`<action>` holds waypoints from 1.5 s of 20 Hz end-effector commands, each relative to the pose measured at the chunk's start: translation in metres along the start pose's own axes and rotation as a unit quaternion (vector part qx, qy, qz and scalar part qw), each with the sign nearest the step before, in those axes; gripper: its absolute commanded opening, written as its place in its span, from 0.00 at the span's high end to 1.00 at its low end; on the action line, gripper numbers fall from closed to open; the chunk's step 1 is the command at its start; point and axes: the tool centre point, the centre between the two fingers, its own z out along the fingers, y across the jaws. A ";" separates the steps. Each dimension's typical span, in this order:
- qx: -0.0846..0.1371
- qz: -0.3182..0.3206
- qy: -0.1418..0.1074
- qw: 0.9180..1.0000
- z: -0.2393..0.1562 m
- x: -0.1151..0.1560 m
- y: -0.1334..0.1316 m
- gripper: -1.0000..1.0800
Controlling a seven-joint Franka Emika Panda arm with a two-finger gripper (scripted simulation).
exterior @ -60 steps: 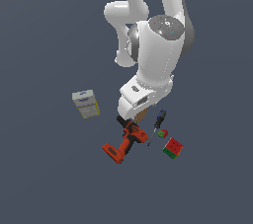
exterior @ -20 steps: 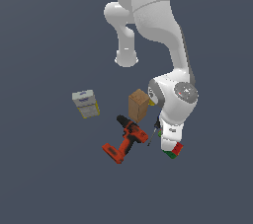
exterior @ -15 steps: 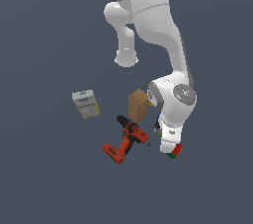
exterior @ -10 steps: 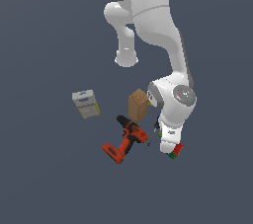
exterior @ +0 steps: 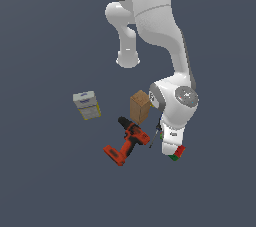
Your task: Pick up a designated object from a clutter of objects.
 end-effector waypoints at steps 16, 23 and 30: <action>0.001 -0.001 -0.001 1.000 -0.090 -0.059 0.004 1.00; 0.002 -0.001 0.000 1.000 -0.164 -0.107 0.008 1.00; 0.004 -0.002 0.000 1.000 -0.239 -0.155 0.013 1.00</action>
